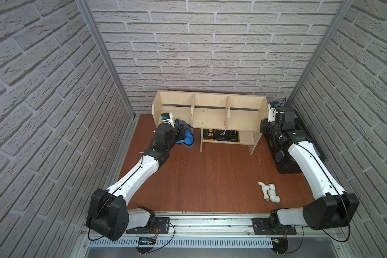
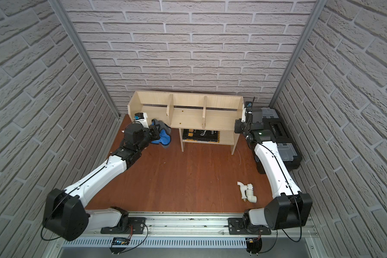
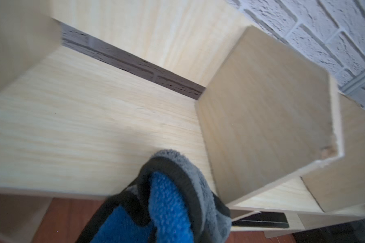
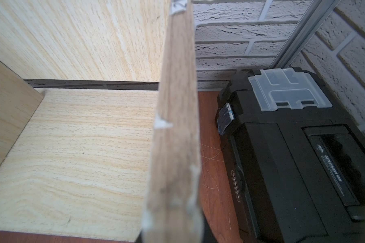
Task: Wipe the bookshelf clean with a cloth
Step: Wipe the dust from the shelf.
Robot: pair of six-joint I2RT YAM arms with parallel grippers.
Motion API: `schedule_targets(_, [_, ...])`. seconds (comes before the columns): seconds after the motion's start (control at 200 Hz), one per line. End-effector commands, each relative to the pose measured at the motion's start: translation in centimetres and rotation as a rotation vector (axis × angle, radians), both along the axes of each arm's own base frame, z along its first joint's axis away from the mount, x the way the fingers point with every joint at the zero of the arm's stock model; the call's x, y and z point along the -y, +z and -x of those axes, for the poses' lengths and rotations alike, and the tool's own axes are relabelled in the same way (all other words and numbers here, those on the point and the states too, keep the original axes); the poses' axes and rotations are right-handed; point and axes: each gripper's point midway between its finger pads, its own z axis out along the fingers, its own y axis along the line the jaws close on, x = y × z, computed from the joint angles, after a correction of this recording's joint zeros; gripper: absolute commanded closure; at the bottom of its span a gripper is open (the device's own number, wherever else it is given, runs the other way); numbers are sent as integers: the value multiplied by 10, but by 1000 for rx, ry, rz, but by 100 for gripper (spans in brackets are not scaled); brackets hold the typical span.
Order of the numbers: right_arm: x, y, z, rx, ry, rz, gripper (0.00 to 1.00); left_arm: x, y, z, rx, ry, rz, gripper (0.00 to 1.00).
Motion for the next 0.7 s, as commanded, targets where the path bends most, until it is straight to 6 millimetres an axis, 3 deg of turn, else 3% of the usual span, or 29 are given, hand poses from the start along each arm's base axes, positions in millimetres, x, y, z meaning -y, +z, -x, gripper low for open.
schedule_targets(0.0, [-27,8,9,26,120,-135,97,-61,-15,15,-68,165,-13,100])
schedule_targets(0.11, [-28,9,7,30,129,-145,97,-98,-18,28,-82,262,10,100])
schedule_targets(0.245, [-33,8,5,28,149,-163,97,-112,-32,34,-95,305,11,100])
schedule_targets(0.555, [-37,5,4,20,173,-180,97,-118,-135,43,-279,380,59,100])
schedule_targets(0.625, [-39,6,4,22,178,-185,97,-116,-137,42,-282,374,87,100])
schedule_targets(0.7, [-39,8,4,26,180,-185,97,-113,-117,36,-238,356,104,100])
